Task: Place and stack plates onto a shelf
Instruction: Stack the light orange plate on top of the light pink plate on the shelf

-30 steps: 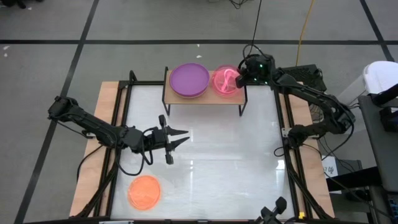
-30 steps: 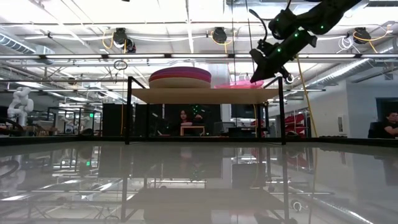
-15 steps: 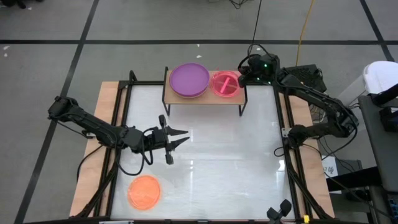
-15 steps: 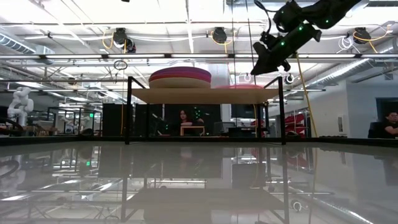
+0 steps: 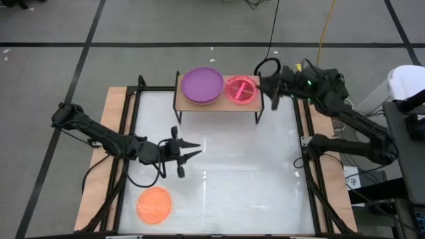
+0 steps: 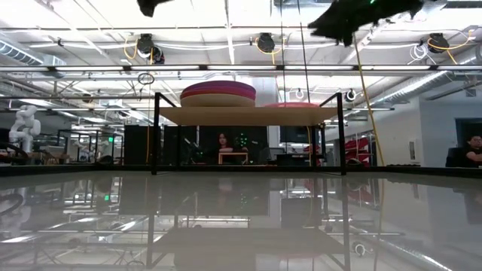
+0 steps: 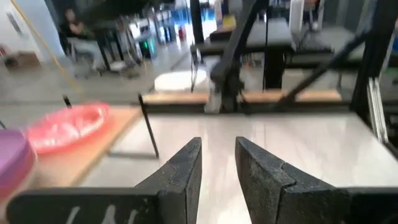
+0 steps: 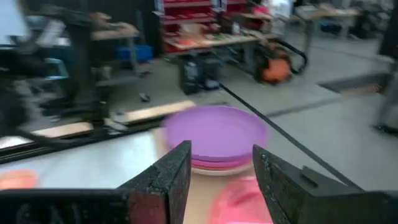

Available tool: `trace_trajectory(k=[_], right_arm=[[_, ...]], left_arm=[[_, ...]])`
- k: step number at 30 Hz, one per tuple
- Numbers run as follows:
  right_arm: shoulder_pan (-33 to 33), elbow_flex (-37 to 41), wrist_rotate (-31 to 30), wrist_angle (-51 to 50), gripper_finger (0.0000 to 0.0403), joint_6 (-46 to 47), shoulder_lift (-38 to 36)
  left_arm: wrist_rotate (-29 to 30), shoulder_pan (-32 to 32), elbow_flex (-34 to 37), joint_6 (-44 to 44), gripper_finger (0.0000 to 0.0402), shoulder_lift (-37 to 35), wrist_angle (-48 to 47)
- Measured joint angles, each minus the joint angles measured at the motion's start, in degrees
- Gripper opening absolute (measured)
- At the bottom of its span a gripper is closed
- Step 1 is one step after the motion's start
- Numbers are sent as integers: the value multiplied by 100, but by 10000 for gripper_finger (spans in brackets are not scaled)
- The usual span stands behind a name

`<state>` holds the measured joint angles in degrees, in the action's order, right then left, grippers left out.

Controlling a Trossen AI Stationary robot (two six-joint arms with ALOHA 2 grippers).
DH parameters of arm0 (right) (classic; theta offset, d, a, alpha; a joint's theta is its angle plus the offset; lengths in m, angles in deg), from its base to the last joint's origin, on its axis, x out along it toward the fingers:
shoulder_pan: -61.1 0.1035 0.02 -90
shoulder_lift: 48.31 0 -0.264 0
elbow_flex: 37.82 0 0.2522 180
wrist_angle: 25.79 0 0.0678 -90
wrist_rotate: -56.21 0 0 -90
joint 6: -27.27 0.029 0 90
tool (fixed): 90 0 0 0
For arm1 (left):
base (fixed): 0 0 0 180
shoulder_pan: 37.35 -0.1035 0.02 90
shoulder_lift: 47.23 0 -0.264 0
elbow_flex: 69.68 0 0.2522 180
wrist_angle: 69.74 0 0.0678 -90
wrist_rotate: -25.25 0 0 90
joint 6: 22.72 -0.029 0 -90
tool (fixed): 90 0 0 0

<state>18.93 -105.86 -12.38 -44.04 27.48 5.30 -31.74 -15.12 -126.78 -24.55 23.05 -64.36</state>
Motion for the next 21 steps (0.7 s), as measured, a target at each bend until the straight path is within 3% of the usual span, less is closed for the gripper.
trace_trajectory(k=[4,7,11,17,21], right_arm=[[609,358,-11,-24,155,20,-732],[958,588,-11,-21,155,261,-1180],[1375,869,-23,-4,155,361,-1613],[1788,1315,-37,247,155,348,-1804],[1881,1572,-59,679,155,359,-1748]], left_arm=[[-276,79,-336,880,103,2,-1823],[-699,104,-674,2005,103,3,-3579],[-1376,140,-720,3199,103,26,-5141],[-2531,481,-402,4335,103,159,-6139],[-3237,779,-75,4713,103,188,-6017]])
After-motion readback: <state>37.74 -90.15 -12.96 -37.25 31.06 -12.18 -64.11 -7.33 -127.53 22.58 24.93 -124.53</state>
